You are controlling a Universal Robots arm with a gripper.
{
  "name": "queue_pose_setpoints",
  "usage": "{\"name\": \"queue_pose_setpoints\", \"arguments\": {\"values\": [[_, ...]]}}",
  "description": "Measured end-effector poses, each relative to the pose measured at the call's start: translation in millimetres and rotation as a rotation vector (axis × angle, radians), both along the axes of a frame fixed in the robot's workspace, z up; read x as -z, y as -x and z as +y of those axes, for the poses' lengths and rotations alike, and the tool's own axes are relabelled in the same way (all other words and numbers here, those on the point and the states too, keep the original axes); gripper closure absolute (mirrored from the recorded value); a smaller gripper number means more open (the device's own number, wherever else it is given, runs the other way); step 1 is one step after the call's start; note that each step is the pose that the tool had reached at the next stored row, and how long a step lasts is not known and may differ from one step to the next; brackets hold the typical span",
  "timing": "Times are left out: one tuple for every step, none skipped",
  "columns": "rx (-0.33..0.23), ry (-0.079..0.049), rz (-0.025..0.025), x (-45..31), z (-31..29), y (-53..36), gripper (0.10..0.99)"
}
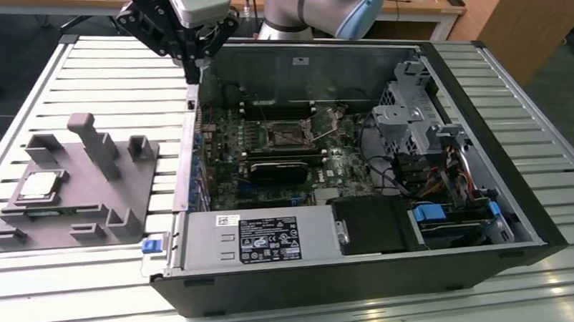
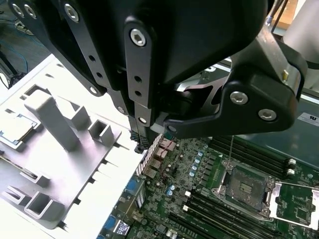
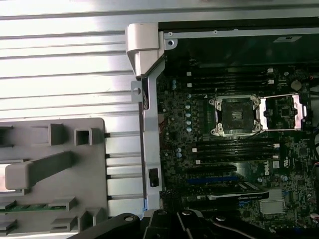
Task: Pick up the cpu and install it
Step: 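Reach for the cpu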
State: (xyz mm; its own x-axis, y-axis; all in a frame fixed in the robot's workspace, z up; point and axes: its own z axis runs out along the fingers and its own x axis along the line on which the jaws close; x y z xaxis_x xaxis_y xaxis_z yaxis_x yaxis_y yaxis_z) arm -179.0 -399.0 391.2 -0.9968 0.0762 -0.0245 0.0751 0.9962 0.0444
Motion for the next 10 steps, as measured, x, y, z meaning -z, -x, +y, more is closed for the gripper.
{"name": "queue_pose_setpoints", "arguments": {"values": [[0.0,0.0,0.0,0.0,0.0,0.5,0.98],[0.0,0.0,0.0,0.0,0.0,1.1,0.98],[0.0,0.0,0.0,0.0,0.0,1.7,0.98],[0.0,0.0,0.0,0.0,0.0,2.2,0.98],[0.0,0.0,0.0,0.0,0.0,2.8,0.98],[0.0,0.0,-0.0001,0.1,0.0,3.4,0.98],[0.0,0.0,0.0,0.1,0.0,3.9,0.98],[0.0,0.0,0.0,0.2,0.0,4.5,0.98],[0.0,0.0,0.0,0.2,0.0,5.1,0.98],[0.0,0.0,0.0,0.2,0.0,5.6,0.98]]}}
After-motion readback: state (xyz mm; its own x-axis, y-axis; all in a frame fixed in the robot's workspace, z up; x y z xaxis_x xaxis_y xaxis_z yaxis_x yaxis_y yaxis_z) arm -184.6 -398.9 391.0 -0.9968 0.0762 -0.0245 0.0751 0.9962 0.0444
